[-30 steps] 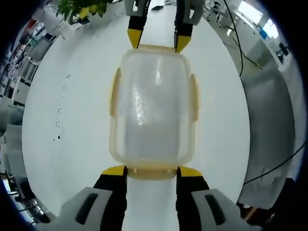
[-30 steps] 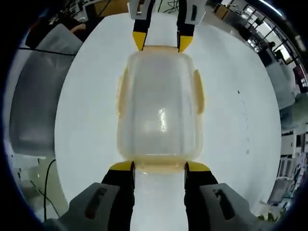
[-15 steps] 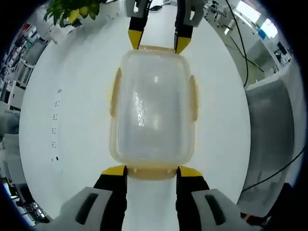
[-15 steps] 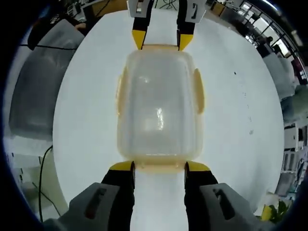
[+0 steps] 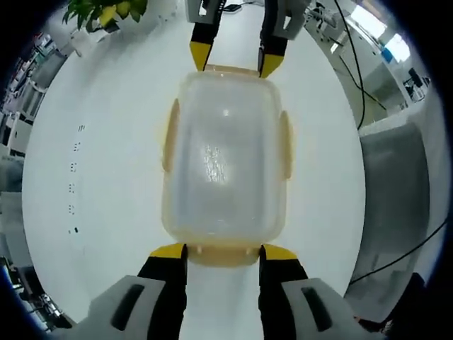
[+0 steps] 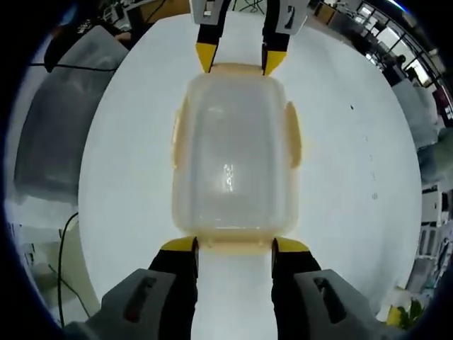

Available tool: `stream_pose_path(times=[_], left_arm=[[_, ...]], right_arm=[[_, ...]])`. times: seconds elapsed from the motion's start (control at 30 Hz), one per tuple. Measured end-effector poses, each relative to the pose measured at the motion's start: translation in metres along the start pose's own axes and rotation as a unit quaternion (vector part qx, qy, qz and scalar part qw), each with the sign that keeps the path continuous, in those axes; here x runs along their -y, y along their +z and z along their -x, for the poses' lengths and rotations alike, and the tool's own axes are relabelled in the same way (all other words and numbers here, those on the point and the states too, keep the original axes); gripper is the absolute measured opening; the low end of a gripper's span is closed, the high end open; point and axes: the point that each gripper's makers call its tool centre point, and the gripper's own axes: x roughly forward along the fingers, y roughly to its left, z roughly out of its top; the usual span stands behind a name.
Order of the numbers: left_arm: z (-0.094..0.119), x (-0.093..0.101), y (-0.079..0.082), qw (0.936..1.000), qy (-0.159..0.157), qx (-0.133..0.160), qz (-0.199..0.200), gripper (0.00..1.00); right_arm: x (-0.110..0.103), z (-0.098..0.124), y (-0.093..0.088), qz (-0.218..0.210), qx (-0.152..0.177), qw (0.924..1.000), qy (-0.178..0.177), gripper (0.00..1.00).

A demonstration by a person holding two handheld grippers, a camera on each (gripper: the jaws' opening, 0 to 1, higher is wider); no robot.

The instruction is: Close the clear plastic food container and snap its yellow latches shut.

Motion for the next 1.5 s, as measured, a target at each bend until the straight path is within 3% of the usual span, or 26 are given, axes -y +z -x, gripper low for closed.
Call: stream_pose_path(times=[0.57, 0.73, 0.83, 0.9, 0.97, 1.1, 1.17, 1.23, 1.27, 1.33, 1.37, 1.4, 1.43, 1.47, 1.5], left_arm=[[-0.007, 0.000, 0.000, 0.9992, 0.012, -0.025, -0.028, 0.34], [-0.007, -0.001, 0.000, 0.9993, 0.012, -0.019, -0.028, 0.34], [-0.008, -0.002, -0.002, 0.9980, 0.018, -0.017, -0.058, 0.35], [-0.008, -0.002, -0.003, 0.9981, 0.022, -0.019, -0.054, 0.35], [-0.007, -0.004, -0.006, 0.9987, 0.023, -0.018, -0.042, 0.42], [0.000, -0.015, -0.021, 0.9969, 0.055, -0.029, -0.049, 0.54], [0.006, -0.018, -0.027, 0.9976, 0.064, -0.025, 0.009, 0.58], [0.014, -0.018, -0.026, 0.9933, 0.055, 0.001, 0.102, 0.63], [0.017, -0.017, -0.021, 0.9842, 0.039, 0.030, 0.170, 0.66], [0.024, -0.015, -0.014, 0.9654, 0.016, 0.066, 0.252, 0.67], [0.028, -0.016, -0.008, 0.9485, 0.002, 0.091, 0.303, 0.64], [0.030, -0.015, -0.004, 0.9365, -0.007, 0.105, 0.334, 0.63], [0.033, -0.016, 0.006, 0.9206, -0.017, 0.143, 0.363, 0.65], [0.035, -0.016, 0.015, 0.9081, -0.028, 0.177, 0.378, 0.67], [0.036, -0.015, 0.021, 0.8927, -0.042, 0.201, 0.401, 0.69]], right_arm=[[-0.004, -0.004, -0.004, 0.004, -0.021, 0.9997, 0.008, 0.38], [0.000, -0.005, -0.006, 0.006, -0.022, 0.9997, 0.007, 0.39], [-0.001, -0.008, -0.009, 0.003, -0.019, 0.9998, 0.003, 0.40], [-0.002, -0.013, -0.018, -0.011, -0.029, 0.9995, 0.001, 0.41], [-0.006, -0.016, -0.030, -0.032, -0.033, 0.9989, 0.006, 0.43], [-0.010, -0.009, -0.048, -0.116, -0.032, 0.9927, 0.013, 0.45], [-0.005, 0.000, -0.053, -0.167, -0.014, 0.9858, 0.005, 0.42], [0.005, 0.012, -0.056, -0.218, 0.006, 0.9759, -0.008, 0.38], [0.015, 0.019, -0.051, -0.258, 0.032, 0.9657, -0.012, 0.38], [0.026, 0.029, -0.040, -0.334, 0.082, 0.9390, -0.009, 0.39], [0.029, 0.037, -0.028, -0.414, 0.123, 0.9020, 0.006, 0.39], [0.031, 0.043, -0.019, -0.460, 0.155, 0.8740, 0.017, 0.39], [0.033, 0.047, -0.007, -0.482, 0.202, 0.8520, 0.030, 0.40], [0.032, 0.051, 0.004, -0.509, 0.247, 0.8231, 0.051, 0.42], [0.031, 0.052, 0.008, -0.534, 0.262, 0.8009, 0.066, 0.44]])
